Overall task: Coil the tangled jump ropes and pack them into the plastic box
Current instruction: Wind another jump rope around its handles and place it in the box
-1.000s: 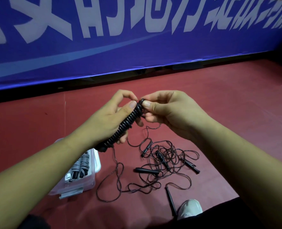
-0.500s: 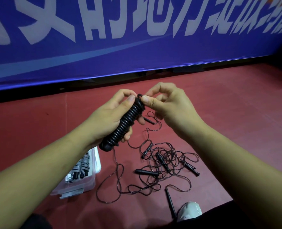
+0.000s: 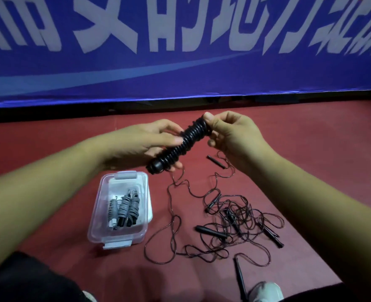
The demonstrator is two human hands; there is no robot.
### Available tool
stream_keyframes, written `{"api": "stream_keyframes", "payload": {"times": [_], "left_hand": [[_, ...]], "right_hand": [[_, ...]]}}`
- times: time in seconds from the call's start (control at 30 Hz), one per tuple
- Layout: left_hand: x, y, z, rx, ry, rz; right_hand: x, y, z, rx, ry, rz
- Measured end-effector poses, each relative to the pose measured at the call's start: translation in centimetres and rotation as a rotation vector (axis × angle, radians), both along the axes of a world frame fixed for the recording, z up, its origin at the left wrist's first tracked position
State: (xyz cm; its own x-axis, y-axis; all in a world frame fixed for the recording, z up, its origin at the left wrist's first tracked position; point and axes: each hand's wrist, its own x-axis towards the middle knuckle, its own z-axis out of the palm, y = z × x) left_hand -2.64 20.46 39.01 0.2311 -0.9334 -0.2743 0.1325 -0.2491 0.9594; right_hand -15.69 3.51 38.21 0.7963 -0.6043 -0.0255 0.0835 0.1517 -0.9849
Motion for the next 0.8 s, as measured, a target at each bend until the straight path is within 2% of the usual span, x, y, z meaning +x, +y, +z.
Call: {"api": "stream_keyframes", "payload": {"times": [0.1,0.17,0.27,0.4,0.5,0.57,0.63,0.73,0.8], "left_hand": [[3.5,2.5,-0.7,0.12,-0.244,-0.019],[5.7,4.0,-2.2,0.144,-0.277,0.038],[8.9,6.0,-5.9,0.157,-0.169,0.186],[12.2,8.6,-13.1,0.196,-0.114,0.335],[13.8,10.6,-18.9,0.214,-0.038,0.334],[14.3,11.8,-22.4,0.203,0.064,0.286],[14.2,12.5,-25.7,0.193,0.084,0.252],[14.3,12.7,-29.8,0.244,-0.066,0.267],[14.4,12.4,-31.8,0.293,-0.257,0.263]], "right_hand": [[4.0,0.7,-1.6,0.008,0.055,-0.006],[7.1,1.8,-3.5,-0.004,0.111,-0.009],[11.4,3.3,-7.2,-0.071,0.17,0.015],[16.0,5.1,-13.4,-0.264,0.306,0.188],[19.0,6.0,-18.5,-0.426,0.429,0.31],[20.9,6.5,-21.9,-0.454,0.5,0.355],[22.7,6.8,-25.1,-0.456,0.573,0.402],[24.6,7.4,-29.1,-0.477,0.677,0.501],[25.4,7.7,-31.0,-0.53,0.72,0.544]]}}
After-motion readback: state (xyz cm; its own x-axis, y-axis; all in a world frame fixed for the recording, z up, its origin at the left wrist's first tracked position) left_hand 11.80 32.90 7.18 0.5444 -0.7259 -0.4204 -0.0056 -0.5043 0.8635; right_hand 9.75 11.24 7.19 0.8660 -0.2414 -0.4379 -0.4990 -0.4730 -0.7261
